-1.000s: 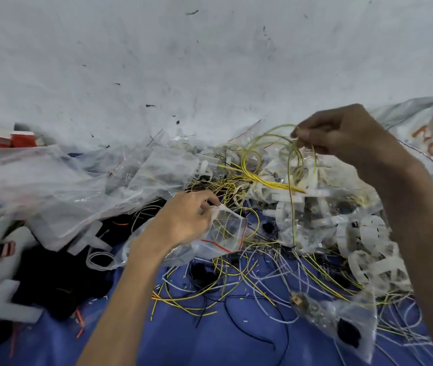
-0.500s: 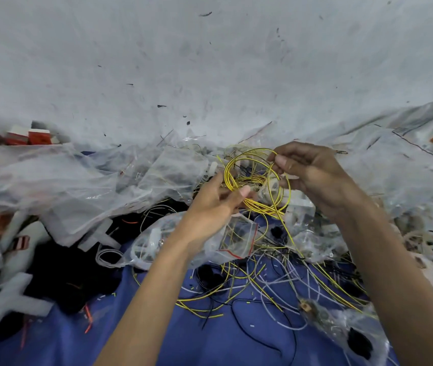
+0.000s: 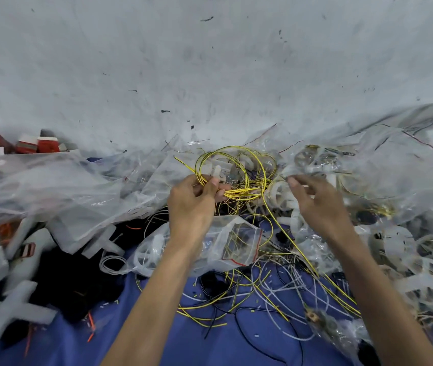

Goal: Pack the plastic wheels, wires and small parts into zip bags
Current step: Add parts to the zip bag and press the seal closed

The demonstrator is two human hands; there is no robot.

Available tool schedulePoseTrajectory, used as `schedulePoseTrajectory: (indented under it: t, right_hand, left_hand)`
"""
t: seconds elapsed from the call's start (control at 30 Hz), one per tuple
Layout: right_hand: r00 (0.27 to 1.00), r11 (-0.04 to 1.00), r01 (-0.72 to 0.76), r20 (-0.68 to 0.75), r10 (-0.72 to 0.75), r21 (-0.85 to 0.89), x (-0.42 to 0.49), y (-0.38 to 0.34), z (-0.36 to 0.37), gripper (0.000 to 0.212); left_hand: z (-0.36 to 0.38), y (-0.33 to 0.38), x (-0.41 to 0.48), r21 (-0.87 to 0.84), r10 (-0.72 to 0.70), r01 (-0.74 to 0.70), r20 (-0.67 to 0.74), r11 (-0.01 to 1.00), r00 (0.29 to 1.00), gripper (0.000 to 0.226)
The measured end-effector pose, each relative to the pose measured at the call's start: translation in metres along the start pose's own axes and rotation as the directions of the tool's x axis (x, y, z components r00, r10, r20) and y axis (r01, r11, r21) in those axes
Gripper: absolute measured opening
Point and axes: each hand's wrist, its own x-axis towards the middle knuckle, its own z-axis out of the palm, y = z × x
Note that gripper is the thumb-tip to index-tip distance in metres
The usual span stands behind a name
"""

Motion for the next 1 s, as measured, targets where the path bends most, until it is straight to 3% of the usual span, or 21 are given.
schedulePoseTrajectory:
  t: [0.03,0.1,0.23,0.3,0.33,0.4,0.47,0.53,0.57,0.63,0.67,0.73,0.83,0.9,1.0]
  right_hand:
    - [0.986,0.981,-0.057,0.163,0.027,0.185,-0.005,-0.011,0.004,0.024]
    - [0.901,0.924,-0.187,0.432,0.027,0.332,-0.013,-0.023,0.014,0.028]
    - [0.937,0.912,-0.159,0.349,0.019,0.379,-0.011,-0.02,0.016,0.028]
    - [0.917,0.917,-0.211,0.393,0.065,0.339,-0.008,-0.009,0.005,0.032]
    - [0.896,0.941,-0.221,0.434,0.092,0.257,-0.006,-0.003,-0.001,0.033]
    - [0.843,0.981,-0.181,0.502,0.194,-0.074,-0.002,0.008,-0.008,0.037]
    - [0.813,0.885,-0.04,0.5,0.298,-0.463,0.0,0.015,-0.007,0.046]
    - [0.856,0.782,0.099,0.453,0.249,-0.616,-0.001,0.016,-0.002,0.056]
    - [0.89,0.828,0.122,0.429,0.152,-0.547,-0.002,0.011,0.0,0.056]
    - [0.925,0.986,0.117,0.374,-0.063,-0.122,-0.004,-0.004,0.005,0.047]
    - [0.929,0.985,0.104,0.341,-0.145,0.135,-0.007,-0.013,0.009,0.039]
    - [0.954,0.89,0.06,0.236,-0.184,0.452,-0.011,-0.025,0.019,0.036]
    - [0.986,0.778,0.065,0.08,-0.146,0.625,-0.015,-0.034,0.021,0.046]
    - [0.982,0.725,0.057,0.091,-0.164,0.686,-0.017,-0.034,0.017,0.043]
    - [0.982,0.756,0.038,0.115,-0.149,0.653,-0.018,-0.035,0.015,0.027]
  left_hand:
    - [0.001,0.0,0.0,-0.004,0.0,0.0,0.008,1.0,1.0,0.011]
    - [0.002,-0.001,-0.001,0.011,-0.009,0.009,0.019,1.0,1.0,0.012]
    - [-0.009,-0.002,0.004,0.072,-0.003,0.009,-0.082,0.997,0.997,0.02]
    - [-0.018,-0.001,0.009,0.034,-0.015,0.021,-0.155,0.999,0.988,0.02]
    - [-0.021,-0.001,0.011,0.006,-0.023,0.025,-0.18,1.0,0.983,0.019]
    - [-0.022,0.0,0.013,-0.031,-0.025,0.019,-0.223,0.999,0.974,0.019]
    - [-0.02,0.002,0.012,-0.081,-0.028,0.01,-0.236,0.997,0.971,0.019]
    - [-0.013,0.004,0.007,-0.176,-0.061,0.028,-0.184,0.984,0.981,0.019]
    - [-0.007,0.005,0.004,-0.226,-0.085,0.053,-0.135,0.973,0.987,0.019]
    - [0.006,0.006,-0.004,-0.308,-0.129,0.111,-0.041,0.945,0.991,0.02]
    - [0.013,0.006,-0.008,-0.34,-0.146,0.133,-0.012,0.931,0.989,0.019]
    - [0.022,0.005,-0.014,-0.37,-0.162,0.154,0.008,0.916,0.987,0.015]
    - [0.026,0.004,-0.016,-0.383,-0.191,0.165,-0.03,0.909,0.981,0.015]
    - [0.024,0.004,-0.015,-0.381,-0.211,0.175,-0.055,0.908,0.976,0.015]
    - [0.023,0.004,-0.017,-0.351,-0.209,0.184,-0.033,0.918,0.977,0.017]
